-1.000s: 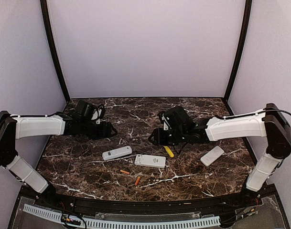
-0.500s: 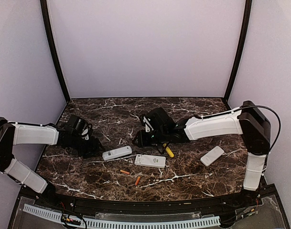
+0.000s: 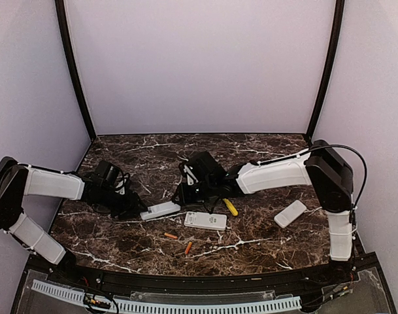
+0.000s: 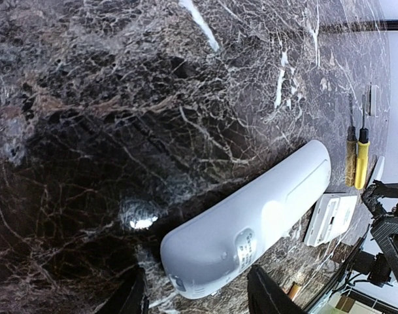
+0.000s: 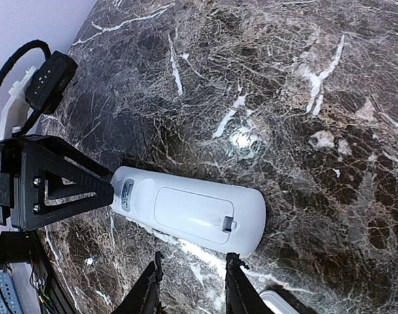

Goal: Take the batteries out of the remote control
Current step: Remove the battery cover from the remote control.

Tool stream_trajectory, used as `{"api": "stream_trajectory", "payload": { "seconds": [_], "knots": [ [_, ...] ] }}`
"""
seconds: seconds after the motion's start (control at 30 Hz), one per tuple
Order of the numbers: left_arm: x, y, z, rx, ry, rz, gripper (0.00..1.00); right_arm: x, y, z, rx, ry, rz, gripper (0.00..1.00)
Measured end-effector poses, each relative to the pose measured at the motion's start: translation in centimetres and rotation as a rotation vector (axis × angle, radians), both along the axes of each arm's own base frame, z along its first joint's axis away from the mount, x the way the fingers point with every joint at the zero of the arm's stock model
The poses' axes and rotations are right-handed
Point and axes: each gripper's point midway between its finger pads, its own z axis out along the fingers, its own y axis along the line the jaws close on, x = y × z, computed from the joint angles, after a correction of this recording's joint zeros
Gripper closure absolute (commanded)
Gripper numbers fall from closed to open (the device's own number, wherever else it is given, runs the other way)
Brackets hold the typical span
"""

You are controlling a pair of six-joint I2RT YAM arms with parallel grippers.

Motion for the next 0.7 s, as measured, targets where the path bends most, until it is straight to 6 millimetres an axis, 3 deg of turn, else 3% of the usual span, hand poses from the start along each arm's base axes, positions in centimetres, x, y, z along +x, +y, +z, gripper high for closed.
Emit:
{"api": "stream_trajectory", "payload": {
  "seconds": [0.7],
  "knots": [
    [0.0, -0.4, -0.4, -0.013, 0.005, -0.023, 0.56, 1.1, 2.0, -1.6, -0.030, -0.002, 0.021, 0.71]
  ]
}}
